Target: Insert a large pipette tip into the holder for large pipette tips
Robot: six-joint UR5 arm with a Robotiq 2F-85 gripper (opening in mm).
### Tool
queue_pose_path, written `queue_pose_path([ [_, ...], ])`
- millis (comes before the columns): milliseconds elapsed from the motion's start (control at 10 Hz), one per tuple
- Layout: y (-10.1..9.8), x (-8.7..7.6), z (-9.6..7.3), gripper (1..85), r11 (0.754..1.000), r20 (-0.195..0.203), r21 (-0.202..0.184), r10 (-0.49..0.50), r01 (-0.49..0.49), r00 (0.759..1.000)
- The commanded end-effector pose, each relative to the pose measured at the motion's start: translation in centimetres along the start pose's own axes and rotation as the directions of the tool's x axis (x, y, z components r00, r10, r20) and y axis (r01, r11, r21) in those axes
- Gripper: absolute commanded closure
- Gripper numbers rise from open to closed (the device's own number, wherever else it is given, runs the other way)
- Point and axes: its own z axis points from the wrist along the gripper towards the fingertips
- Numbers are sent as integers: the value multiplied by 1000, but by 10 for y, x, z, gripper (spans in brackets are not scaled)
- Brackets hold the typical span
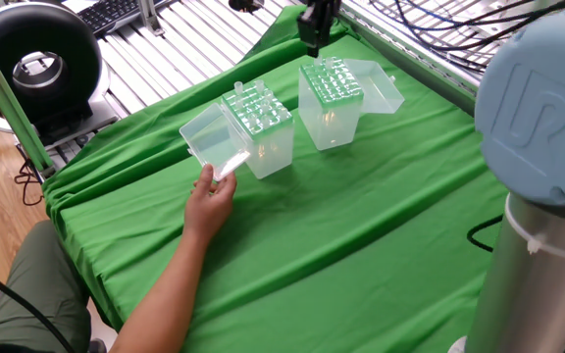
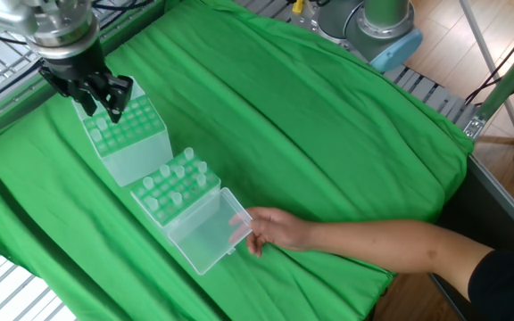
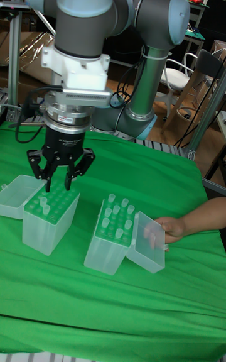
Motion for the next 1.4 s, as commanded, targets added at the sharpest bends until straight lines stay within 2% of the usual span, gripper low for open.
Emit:
queue_pose_path([
  [0,-12,5,6,430,1000,22,-14,-18,18,1000],
  [500,-30,14,23,427,999,30,2,-47,47,998],
  [900,-28,10,33,430,999,38,3,-38,38,999],
  [1300,-23,9,34,430,1000,40,-10,-21,21,999],
])
